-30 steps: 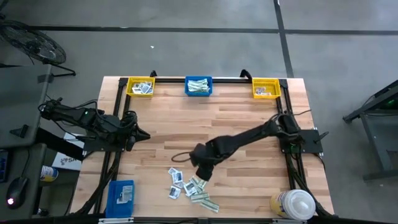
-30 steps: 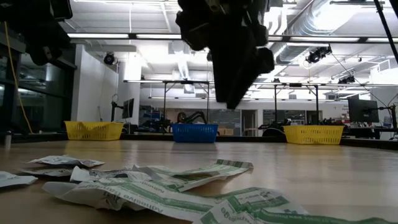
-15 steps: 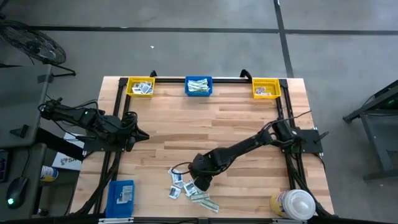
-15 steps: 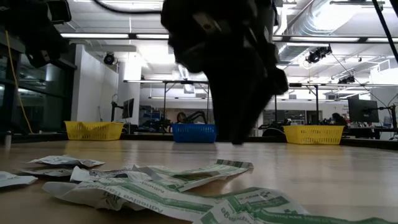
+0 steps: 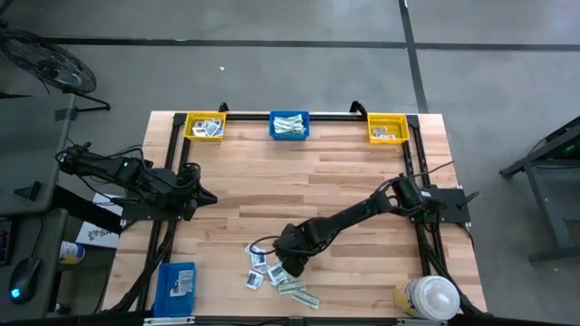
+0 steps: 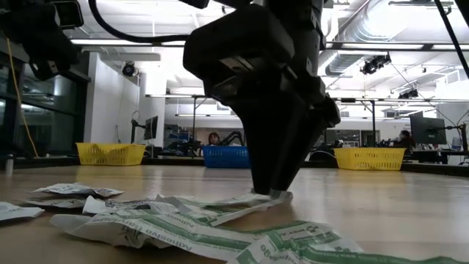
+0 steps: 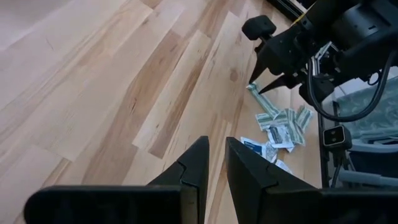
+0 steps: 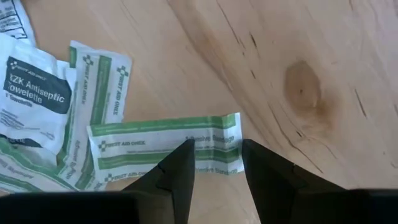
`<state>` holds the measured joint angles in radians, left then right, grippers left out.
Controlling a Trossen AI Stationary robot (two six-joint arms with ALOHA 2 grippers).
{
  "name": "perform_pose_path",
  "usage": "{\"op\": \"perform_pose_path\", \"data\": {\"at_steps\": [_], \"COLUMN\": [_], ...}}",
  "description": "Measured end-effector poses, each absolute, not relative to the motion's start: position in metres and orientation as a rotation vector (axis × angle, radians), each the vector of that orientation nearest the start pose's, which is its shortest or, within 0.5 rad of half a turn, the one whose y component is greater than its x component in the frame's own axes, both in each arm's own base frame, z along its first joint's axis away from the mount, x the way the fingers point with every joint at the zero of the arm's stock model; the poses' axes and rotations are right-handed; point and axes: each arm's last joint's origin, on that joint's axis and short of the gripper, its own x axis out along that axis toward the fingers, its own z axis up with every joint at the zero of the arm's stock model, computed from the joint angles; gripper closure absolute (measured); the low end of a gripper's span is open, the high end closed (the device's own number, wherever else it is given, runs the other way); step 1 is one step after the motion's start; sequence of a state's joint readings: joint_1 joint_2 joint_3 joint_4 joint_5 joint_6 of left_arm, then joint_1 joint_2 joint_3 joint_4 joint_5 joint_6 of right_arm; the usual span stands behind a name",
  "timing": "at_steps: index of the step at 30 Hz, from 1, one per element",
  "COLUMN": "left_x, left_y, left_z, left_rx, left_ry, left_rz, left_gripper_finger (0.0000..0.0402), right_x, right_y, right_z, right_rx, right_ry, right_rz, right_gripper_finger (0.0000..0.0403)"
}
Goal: Pick & Place First Aid Supplies
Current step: Put the green bandage pack into the top blue bin
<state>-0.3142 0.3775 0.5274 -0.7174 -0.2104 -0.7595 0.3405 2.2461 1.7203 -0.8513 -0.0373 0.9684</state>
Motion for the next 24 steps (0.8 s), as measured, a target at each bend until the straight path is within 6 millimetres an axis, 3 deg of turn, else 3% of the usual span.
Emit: {"op": "perform_pose_path", "data": {"at_steps": [8,14,21,24], "left_x": [0.085,0.084,0.084,0.084], "left_y": [-0.021,-0.021,-0.021,-0.021], "left_z": [0.243,0.242,0.241,0.241], "left_rx": [-0.584,-0.579,-0.577,-0.577], "left_ry": [0.579,0.596,0.6,0.6], "left_rz": [0.12,0.125,0.126,0.127], "left_gripper_finger": [0.0348,0.0348,0.0348,0.0348], "right_x": [0.421,0.42,0.421,0.421], "right_y": [0.151,0.15,0.144,0.138], "right_z": [0.12,0.117,0.12,0.135], "right_rx": [0.594,0.564,0.584,0.591], "right_ry": [1.459,1.46,1.457,1.414], "right_rz": [-0.375,-0.398,-0.401,-0.416], "right_gripper_finger": [0.0329,0.0393,0.0401,0.0402]}}
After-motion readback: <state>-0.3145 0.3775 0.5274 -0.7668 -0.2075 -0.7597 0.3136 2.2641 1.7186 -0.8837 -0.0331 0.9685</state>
